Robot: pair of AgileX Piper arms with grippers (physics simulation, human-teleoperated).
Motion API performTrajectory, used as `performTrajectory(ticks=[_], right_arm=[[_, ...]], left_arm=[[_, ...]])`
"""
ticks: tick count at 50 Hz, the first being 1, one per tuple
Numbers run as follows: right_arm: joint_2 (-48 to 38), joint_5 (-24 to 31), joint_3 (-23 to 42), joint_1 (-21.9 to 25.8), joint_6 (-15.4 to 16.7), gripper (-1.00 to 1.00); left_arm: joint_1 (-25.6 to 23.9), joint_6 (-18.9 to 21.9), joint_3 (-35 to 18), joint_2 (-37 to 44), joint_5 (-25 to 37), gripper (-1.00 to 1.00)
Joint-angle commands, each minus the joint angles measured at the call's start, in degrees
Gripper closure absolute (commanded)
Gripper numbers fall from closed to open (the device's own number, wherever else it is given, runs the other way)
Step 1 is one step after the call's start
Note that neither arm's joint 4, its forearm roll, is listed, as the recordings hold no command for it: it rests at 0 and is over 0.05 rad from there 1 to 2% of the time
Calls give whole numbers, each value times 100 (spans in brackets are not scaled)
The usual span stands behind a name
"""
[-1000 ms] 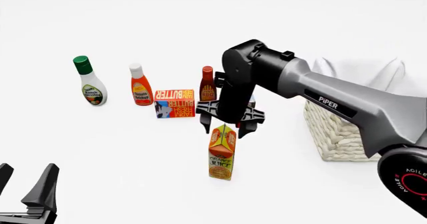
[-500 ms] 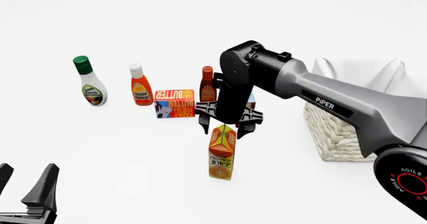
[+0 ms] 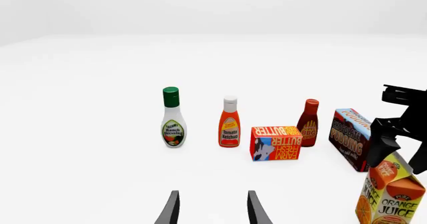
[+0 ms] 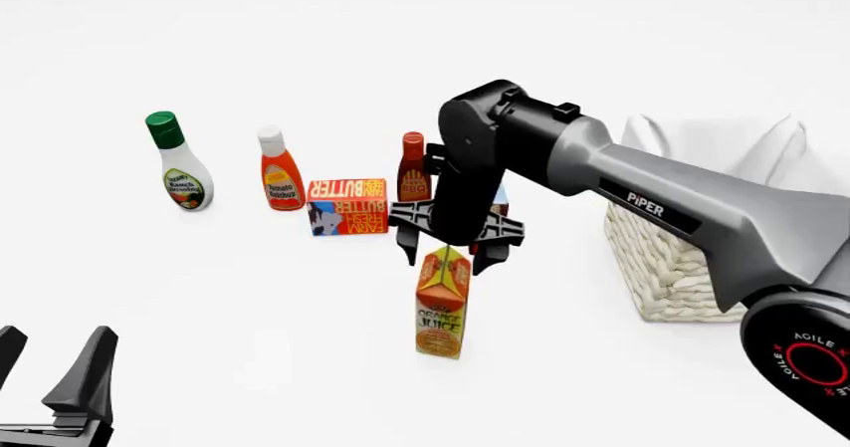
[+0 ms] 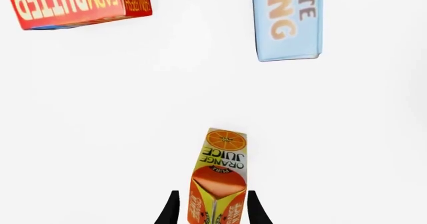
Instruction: Pick the orange juice and place it in the basket.
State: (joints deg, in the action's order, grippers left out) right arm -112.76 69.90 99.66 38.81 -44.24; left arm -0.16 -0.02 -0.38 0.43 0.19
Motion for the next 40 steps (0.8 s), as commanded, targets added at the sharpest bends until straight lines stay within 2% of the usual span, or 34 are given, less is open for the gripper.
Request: performTrajectory(ticks=[1,8,28,40], right_arm=[[-108,0,-49,10,21,-100],[-186,0,-26,-56,81,-100],[-125,0,-32,34,-46,-100],[-236,0,3,-51,34,-100]], left_arm=[[0,1,5,-12,2,-100],[2,0,5,-12,3,-100],[1,0,5,-12,2,-100],[2,-1,6,-12,2,-100]])
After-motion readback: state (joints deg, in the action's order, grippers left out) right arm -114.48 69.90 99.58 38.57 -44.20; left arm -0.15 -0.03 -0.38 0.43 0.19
